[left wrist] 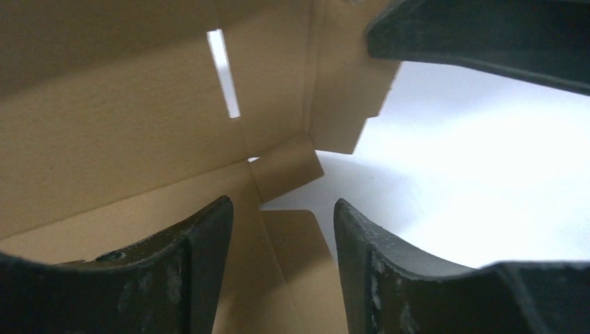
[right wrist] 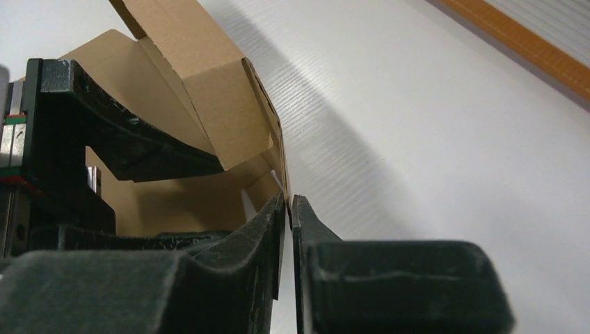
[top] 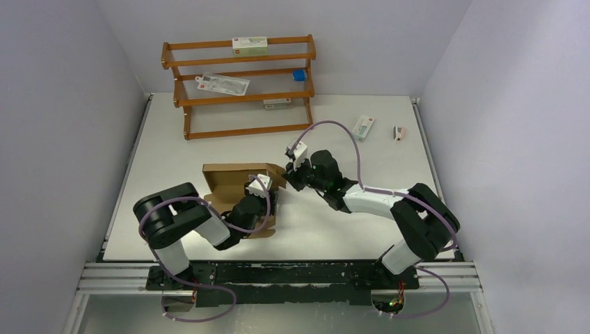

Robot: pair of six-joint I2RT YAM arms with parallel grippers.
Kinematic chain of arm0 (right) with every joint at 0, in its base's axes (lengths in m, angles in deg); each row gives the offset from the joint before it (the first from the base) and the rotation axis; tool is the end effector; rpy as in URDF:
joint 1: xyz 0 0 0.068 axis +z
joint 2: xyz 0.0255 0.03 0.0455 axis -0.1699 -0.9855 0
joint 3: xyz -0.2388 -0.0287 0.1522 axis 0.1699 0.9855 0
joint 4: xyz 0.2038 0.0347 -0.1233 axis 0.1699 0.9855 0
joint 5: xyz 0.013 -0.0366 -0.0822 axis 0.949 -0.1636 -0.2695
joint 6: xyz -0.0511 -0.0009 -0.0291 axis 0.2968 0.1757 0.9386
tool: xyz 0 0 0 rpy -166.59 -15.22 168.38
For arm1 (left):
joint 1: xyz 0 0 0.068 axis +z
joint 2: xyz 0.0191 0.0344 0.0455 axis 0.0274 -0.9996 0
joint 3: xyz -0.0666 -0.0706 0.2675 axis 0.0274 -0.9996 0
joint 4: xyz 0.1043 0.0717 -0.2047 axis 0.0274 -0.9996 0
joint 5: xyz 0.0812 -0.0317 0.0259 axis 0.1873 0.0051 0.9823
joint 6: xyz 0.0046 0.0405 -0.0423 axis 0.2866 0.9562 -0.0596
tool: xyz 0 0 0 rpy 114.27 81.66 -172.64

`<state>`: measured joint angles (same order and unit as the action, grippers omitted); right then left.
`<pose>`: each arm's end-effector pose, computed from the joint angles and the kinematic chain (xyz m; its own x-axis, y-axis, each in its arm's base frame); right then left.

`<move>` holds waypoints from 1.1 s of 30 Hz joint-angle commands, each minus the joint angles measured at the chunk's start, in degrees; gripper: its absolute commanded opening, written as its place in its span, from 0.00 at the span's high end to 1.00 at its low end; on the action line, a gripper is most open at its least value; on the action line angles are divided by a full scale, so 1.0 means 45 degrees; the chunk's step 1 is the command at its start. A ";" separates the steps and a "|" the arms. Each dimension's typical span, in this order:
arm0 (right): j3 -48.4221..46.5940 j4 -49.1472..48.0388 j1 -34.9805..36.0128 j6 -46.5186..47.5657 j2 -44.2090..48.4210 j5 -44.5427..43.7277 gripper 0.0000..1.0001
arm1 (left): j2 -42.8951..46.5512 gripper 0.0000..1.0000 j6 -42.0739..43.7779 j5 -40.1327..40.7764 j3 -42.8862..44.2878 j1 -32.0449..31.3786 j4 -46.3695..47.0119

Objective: Fold the paper box

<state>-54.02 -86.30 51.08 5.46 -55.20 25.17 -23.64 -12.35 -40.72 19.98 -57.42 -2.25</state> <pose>0.2301 0.2141 0.2217 -0.2123 -0.2691 -0.9394 -0.8094 0.5871 0.0147 0.1659 -0.2058 0.1432 -0.2689 0.0003 -0.9632 0.3802 0.9188 -0.1058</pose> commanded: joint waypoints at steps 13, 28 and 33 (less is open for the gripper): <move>0.0346 0.0174 0.0546 -0.0763 0.0720 -0.0699 0.93 | -0.1818 0.30 0.2527 0.4035 0.1859 -0.1510 0.0732; 0.0600 0.0687 0.0649 -0.0555 0.1164 -0.0930 0.96 | -0.0973 0.66 0.1426 0.4571 0.1619 -0.1269 -0.0175; 0.0629 0.0754 0.0664 -0.0550 0.1270 -0.0962 0.96 | -0.0525 0.69 0.0341 0.3669 0.1340 -0.0864 -0.0829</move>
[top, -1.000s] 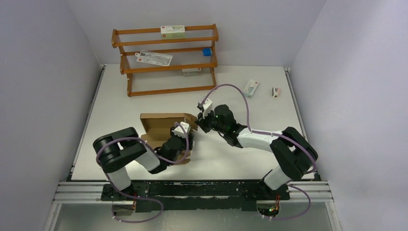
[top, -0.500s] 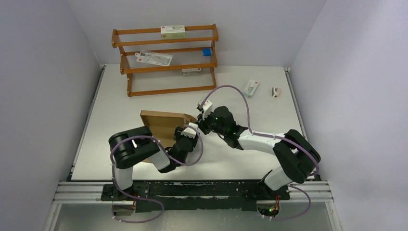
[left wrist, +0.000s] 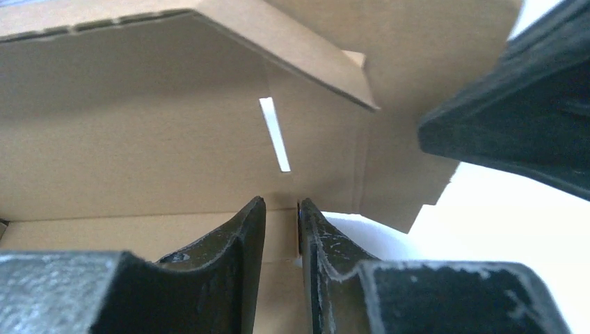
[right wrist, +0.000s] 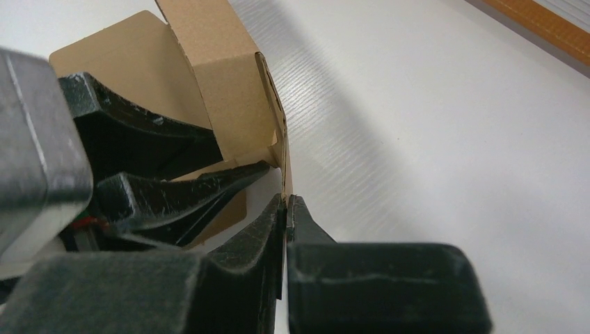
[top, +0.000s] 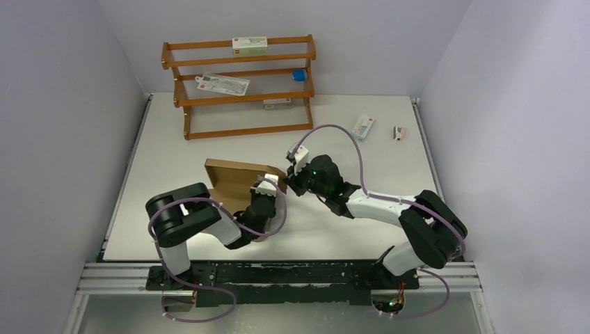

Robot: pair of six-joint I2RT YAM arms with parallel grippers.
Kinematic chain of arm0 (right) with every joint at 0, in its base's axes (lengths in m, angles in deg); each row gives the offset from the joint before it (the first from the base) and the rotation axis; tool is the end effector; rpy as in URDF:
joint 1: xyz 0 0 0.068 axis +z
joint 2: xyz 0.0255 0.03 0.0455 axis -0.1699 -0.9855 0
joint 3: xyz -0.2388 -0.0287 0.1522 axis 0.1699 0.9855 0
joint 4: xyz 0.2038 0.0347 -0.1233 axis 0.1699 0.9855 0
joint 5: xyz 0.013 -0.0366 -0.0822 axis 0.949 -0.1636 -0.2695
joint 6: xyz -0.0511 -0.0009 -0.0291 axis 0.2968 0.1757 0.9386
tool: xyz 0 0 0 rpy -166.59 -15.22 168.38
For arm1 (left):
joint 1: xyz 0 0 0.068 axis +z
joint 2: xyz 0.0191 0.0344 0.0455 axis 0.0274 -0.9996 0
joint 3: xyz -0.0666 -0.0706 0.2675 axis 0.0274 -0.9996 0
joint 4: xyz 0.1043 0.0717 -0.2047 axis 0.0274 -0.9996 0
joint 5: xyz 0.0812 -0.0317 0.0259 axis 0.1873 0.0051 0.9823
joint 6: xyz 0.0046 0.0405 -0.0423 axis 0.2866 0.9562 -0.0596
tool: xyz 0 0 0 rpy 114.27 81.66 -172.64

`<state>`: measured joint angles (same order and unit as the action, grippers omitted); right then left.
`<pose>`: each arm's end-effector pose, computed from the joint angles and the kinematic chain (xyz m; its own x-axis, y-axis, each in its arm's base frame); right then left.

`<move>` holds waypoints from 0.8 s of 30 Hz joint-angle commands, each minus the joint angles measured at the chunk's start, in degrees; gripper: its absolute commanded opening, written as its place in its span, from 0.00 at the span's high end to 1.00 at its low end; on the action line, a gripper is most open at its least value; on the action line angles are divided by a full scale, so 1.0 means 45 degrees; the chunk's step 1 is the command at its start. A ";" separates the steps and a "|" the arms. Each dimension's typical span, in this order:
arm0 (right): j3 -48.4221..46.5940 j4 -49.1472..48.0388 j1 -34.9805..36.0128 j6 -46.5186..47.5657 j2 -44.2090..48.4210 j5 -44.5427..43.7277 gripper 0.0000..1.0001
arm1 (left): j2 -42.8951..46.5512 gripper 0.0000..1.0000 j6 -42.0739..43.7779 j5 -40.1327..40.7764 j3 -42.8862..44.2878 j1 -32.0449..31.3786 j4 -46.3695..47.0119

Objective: Fold the paper box

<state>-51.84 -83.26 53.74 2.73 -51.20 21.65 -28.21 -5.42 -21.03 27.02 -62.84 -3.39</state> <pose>0.2104 0.2118 0.2243 -0.2540 -0.2668 -0.9297 -0.7917 0.6095 0.0414 0.1661 -0.2346 0.1479 -0.1545 0.0960 -0.9833 0.1818 0.9810 0.0672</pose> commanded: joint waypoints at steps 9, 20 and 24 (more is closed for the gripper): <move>0.0254 0.0176 0.0090 -0.0358 0.0656 -0.0109 0.94 | 0.0370 0.69 -0.2736 -0.2272 -0.0620 0.0993 -0.0858; 0.0461 -0.0081 0.0787 -0.1814 0.0827 -0.0141 0.89 | 0.0130 0.77 -0.4234 -0.2598 -0.0503 0.1305 -0.1523; 0.0408 0.0119 0.0795 -0.1904 0.0983 -0.0233 0.86 | 0.0091 0.80 -0.4289 -0.3053 -0.0646 0.1546 -0.1302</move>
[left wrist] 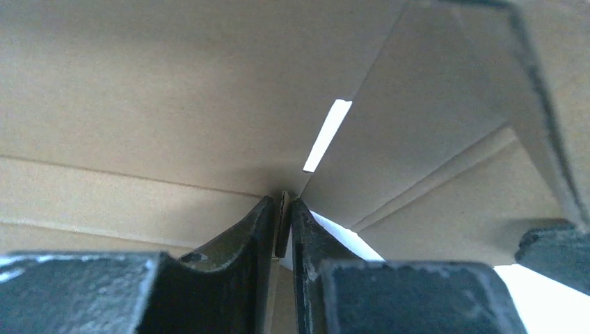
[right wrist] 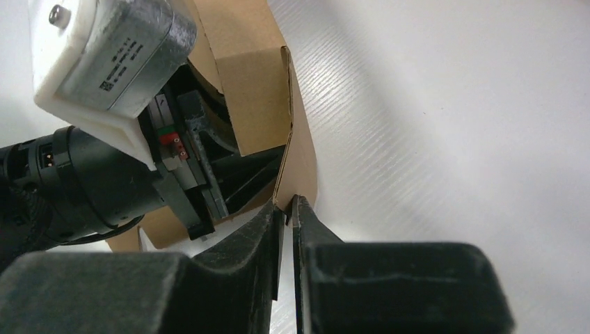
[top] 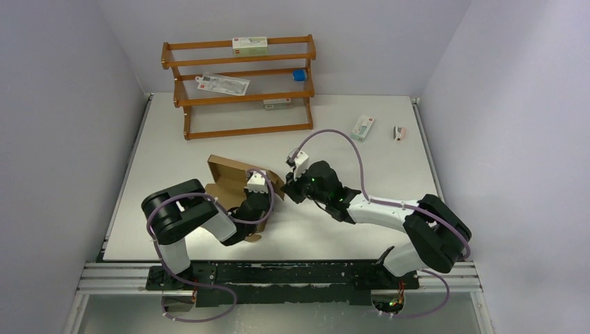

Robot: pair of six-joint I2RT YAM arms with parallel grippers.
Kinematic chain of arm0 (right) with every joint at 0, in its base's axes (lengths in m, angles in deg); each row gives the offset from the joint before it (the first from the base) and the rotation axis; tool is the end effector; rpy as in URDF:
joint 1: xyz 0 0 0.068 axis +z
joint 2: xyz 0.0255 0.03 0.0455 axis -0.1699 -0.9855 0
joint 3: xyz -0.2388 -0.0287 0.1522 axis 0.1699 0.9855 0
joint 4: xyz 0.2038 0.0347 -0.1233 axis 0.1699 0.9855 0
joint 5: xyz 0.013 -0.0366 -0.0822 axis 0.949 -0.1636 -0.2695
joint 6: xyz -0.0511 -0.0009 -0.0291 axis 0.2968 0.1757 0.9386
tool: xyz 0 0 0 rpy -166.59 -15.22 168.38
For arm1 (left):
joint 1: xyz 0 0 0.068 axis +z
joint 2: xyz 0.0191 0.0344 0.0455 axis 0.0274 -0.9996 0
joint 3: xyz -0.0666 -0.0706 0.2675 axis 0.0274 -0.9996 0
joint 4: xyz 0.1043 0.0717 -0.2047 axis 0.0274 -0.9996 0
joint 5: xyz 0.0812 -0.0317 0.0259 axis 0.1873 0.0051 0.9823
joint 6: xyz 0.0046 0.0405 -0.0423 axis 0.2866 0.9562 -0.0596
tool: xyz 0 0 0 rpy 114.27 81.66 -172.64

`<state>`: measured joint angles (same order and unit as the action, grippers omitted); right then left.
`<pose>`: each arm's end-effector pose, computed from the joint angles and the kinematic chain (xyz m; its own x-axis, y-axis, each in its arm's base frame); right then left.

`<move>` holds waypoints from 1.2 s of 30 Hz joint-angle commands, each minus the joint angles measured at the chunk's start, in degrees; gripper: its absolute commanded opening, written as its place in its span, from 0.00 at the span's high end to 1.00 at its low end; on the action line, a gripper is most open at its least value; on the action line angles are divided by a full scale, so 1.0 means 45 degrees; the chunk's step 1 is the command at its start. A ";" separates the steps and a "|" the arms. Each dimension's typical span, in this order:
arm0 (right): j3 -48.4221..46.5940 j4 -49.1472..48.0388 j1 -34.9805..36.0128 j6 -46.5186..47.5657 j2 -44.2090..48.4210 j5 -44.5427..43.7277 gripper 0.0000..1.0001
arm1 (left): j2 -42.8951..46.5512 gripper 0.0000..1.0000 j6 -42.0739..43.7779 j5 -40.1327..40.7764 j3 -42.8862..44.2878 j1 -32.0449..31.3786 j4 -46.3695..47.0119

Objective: Fold the paper box

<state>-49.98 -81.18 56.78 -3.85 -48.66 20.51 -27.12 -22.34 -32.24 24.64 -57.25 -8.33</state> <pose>0.1915 0.2135 0.2226 -0.3465 -0.2279 -0.9100 -0.7773 0.6127 0.1425 0.1788 -0.2142 0.1343 -0.3186 -0.1137 -0.9411 0.1922 0.9644 -0.1816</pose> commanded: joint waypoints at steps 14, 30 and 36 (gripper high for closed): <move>-0.2518 0.3244 0.0100 0.1328 0.1092 -0.1810 0.62 | -0.0319 0.86 -0.0014 -0.1553 -0.0075 0.0516 -0.0011; -0.4508 0.4347 0.0102 0.1882 -0.1748 -0.1772 0.61 | -0.0387 0.87 0.0097 -0.2072 -0.0374 0.0723 0.0693; -0.4849 0.4297 0.0131 0.1574 -0.2431 -0.1798 0.63 | -0.0405 0.86 0.0157 -0.2242 -0.0451 0.0748 0.0962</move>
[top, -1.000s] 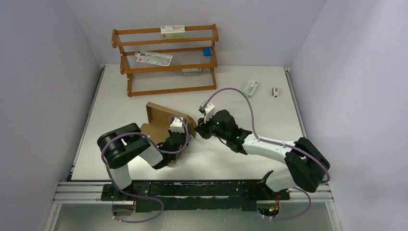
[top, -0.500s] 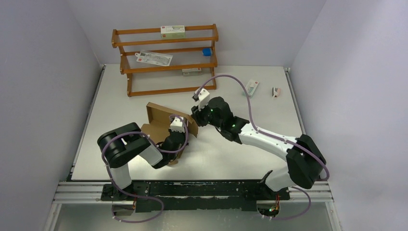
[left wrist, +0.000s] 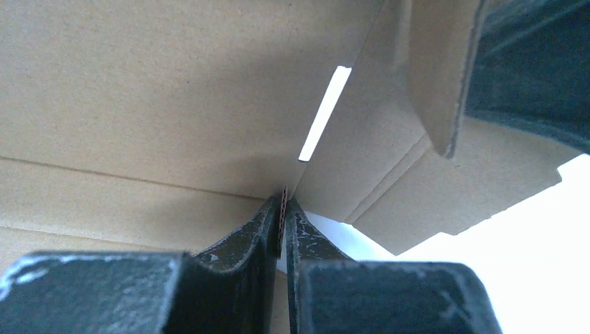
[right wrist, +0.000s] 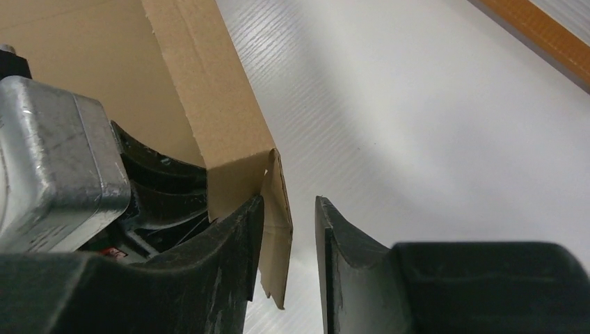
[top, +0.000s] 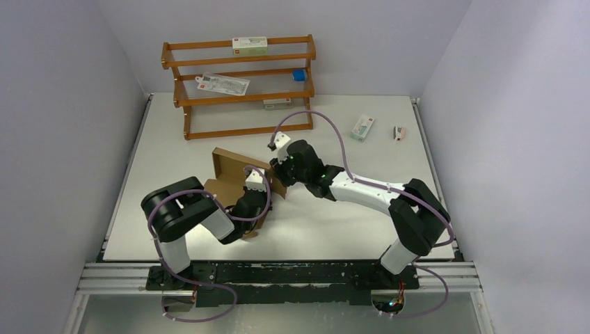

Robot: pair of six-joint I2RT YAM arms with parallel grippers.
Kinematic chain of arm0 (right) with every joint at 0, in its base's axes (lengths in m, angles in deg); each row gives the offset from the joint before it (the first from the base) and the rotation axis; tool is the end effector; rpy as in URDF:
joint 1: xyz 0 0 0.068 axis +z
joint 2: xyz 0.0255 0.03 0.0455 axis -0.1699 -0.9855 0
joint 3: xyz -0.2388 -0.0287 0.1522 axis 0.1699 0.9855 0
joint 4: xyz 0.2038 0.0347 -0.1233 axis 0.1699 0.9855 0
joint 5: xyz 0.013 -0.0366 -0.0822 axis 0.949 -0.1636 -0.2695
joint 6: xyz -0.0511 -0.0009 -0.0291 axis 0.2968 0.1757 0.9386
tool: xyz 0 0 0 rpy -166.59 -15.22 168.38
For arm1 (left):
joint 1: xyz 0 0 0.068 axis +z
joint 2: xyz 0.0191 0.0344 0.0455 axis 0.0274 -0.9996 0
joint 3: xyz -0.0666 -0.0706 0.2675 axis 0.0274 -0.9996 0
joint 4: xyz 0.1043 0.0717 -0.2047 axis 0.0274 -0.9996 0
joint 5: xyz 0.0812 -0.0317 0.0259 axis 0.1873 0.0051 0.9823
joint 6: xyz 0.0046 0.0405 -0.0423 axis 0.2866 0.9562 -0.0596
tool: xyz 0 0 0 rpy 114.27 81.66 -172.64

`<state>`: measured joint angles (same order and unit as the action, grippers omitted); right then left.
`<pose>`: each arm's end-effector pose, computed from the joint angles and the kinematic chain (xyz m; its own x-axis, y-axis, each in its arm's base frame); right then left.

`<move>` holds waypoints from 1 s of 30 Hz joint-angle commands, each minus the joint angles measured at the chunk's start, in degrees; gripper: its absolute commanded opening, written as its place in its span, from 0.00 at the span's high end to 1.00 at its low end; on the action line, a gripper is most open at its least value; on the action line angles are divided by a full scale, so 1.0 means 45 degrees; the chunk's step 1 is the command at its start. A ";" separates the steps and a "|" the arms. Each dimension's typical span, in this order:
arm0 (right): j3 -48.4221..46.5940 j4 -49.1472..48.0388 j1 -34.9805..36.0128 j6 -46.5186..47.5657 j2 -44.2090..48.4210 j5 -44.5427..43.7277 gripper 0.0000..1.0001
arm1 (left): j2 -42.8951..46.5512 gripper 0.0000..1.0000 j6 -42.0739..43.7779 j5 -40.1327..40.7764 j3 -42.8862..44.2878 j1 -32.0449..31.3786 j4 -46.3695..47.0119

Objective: Fold the paper box

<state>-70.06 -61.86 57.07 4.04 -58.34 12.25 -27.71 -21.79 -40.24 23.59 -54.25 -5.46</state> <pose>0.2333 0.2520 0.2465 -0.3315 -0.4162 -0.8467 -0.7414 0.6699 -0.0390 0.1864 -0.2081 0.1319 -0.3518 -0.1220 -0.9281 0.2640 0.9383 -0.2234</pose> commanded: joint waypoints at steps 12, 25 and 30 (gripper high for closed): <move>-0.1318 0.0435 0.0614 -0.3700 -0.1222 -0.1818 0.86 | -0.0260 0.86 -0.0068 -0.0604 -0.0285 0.0071 0.0707; -0.2043 0.1445 0.1171 -0.5666 -0.1610 -0.4678 1.00 | 0.0172 0.82 -0.0523 -0.1241 -0.0421 0.0071 0.1165; -0.2038 0.1412 0.1190 -0.4680 -0.1651 -0.4544 1.00 | 0.2038 0.73 -0.0549 -0.1188 -0.0745 0.0068 -0.0226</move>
<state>-78.44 -54.89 62.25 -19.81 -65.40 -6.04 -25.04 -22.93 -43.91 21.38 -53.80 -4.02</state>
